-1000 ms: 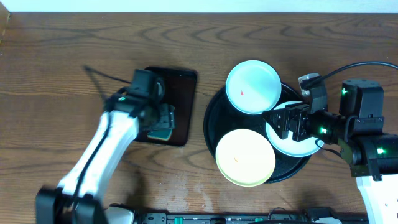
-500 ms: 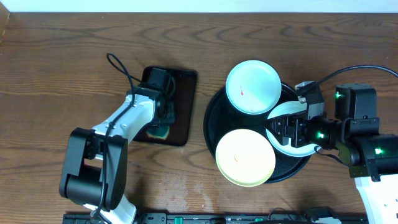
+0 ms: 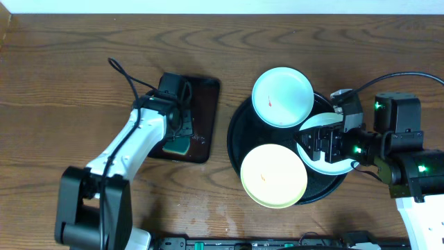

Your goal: Clean dirty plates on tray and stack at the side

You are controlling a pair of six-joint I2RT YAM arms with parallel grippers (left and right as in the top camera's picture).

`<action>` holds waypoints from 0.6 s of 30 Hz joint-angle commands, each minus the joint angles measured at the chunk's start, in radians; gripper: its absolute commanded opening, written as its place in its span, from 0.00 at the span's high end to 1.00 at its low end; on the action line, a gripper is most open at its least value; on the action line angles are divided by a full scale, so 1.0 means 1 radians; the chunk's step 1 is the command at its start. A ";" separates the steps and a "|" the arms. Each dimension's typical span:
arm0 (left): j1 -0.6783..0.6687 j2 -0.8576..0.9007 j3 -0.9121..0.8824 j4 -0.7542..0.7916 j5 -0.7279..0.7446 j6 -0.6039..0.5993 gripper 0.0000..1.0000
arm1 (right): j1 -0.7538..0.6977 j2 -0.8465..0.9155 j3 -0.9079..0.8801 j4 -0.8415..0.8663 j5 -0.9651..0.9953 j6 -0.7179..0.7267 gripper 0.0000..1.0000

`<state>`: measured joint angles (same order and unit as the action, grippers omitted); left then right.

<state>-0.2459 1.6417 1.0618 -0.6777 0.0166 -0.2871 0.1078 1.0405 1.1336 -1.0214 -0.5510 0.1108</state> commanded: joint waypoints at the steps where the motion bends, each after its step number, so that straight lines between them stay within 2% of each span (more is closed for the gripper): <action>1: -0.002 0.005 -0.001 -0.010 -0.003 0.005 0.40 | 0.006 0.002 0.018 0.008 -0.003 -0.003 0.15; 6: -0.002 0.055 -0.072 0.068 -0.003 0.005 0.41 | 0.006 0.002 0.018 0.005 -0.003 -0.003 0.14; 8: -0.002 0.082 -0.094 0.107 -0.002 0.005 0.50 | 0.006 0.002 0.017 -0.003 -0.002 -0.003 0.15; 11: -0.002 0.121 -0.104 0.135 -0.001 -0.002 0.70 | 0.006 0.008 0.015 -0.023 0.013 -0.004 0.19; 12: -0.002 0.128 -0.103 0.142 0.002 -0.002 0.78 | 0.006 0.012 0.015 -0.032 0.024 -0.004 0.20; 13: -0.002 0.130 -0.102 0.142 0.001 -0.002 0.90 | 0.007 0.017 0.015 -0.041 0.037 -0.004 0.22; 16: -0.002 0.114 -0.079 0.124 0.008 -0.002 0.93 | 0.021 0.040 0.014 -0.074 0.087 -0.004 0.35; 18: -0.002 0.089 -0.044 0.090 0.038 -0.002 0.92 | 0.044 0.060 0.011 -0.091 0.117 -0.003 0.39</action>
<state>-0.2459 1.7340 0.9848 -0.5465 0.0196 -0.2878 0.1158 1.0695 1.1339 -1.0969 -0.4950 0.1120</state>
